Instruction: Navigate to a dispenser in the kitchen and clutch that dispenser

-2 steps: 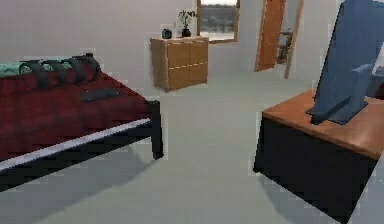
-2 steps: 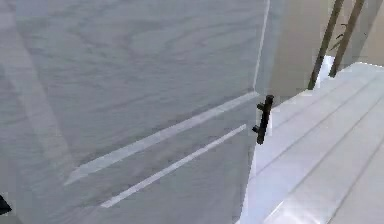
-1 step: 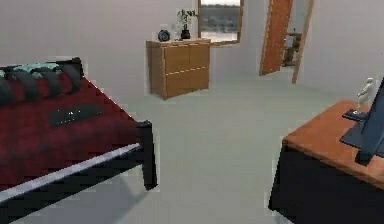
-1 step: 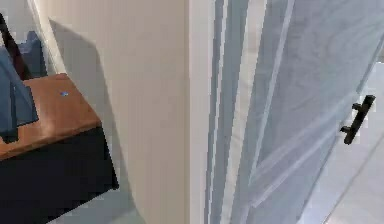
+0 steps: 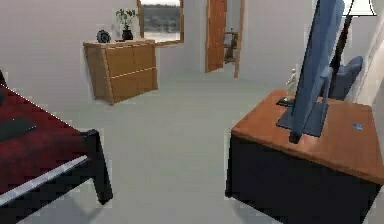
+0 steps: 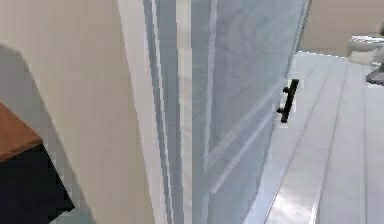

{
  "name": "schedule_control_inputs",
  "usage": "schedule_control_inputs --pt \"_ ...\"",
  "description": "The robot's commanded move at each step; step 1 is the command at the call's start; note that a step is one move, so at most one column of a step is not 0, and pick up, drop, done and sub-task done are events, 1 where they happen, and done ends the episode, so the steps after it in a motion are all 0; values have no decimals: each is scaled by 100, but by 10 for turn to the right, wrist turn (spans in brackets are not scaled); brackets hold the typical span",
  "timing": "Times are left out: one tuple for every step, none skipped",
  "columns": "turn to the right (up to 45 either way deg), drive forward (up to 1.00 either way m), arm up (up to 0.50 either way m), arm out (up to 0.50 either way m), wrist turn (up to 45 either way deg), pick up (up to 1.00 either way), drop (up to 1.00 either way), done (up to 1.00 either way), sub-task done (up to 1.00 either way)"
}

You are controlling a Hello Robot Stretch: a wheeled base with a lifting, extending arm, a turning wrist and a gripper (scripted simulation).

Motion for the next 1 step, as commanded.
schedule_control_inputs --pt "0 100 0 0 0 0 0 0 0"
